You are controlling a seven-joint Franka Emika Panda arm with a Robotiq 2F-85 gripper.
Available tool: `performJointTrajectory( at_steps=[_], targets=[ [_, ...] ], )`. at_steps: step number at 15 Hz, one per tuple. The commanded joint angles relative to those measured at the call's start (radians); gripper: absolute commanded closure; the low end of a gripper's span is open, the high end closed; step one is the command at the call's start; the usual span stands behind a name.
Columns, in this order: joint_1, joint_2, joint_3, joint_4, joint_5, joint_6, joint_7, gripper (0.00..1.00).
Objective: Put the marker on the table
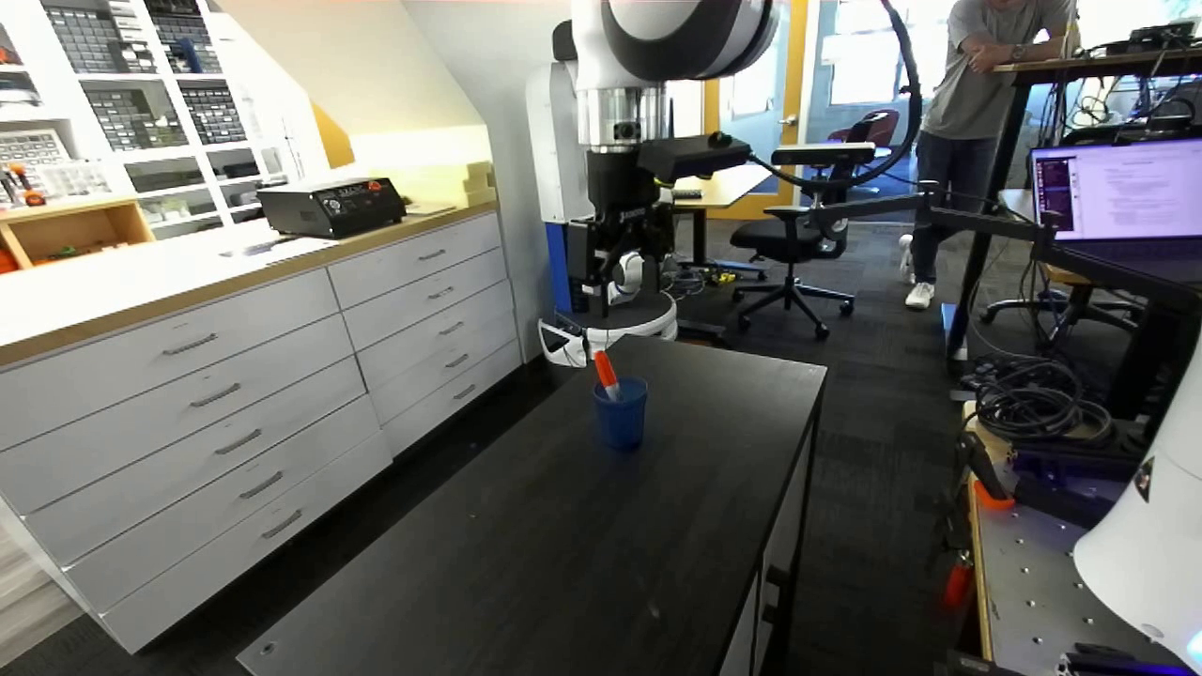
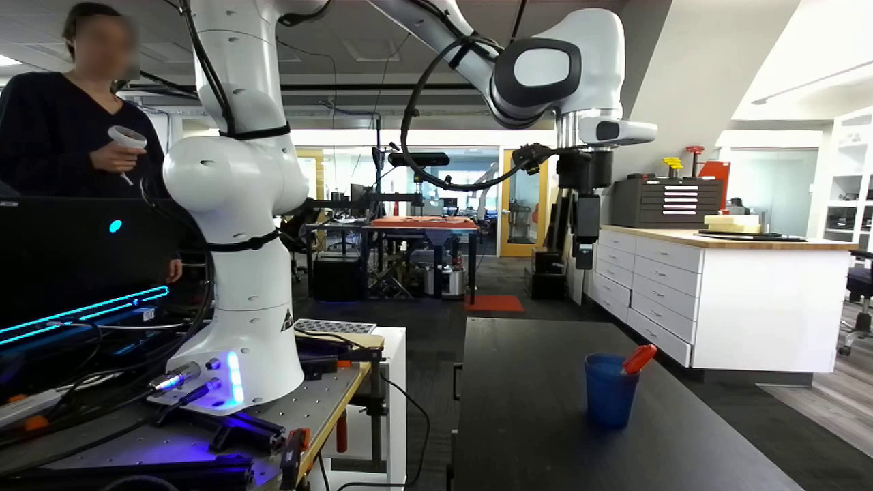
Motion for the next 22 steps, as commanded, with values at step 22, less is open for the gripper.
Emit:
performJointTrajectory(
  at_steps=[22],
  targets=[
    [-0.013, 0.160, -0.053, 0.054, 0.053, 0.133, -0.105, 0.00]
  ],
)
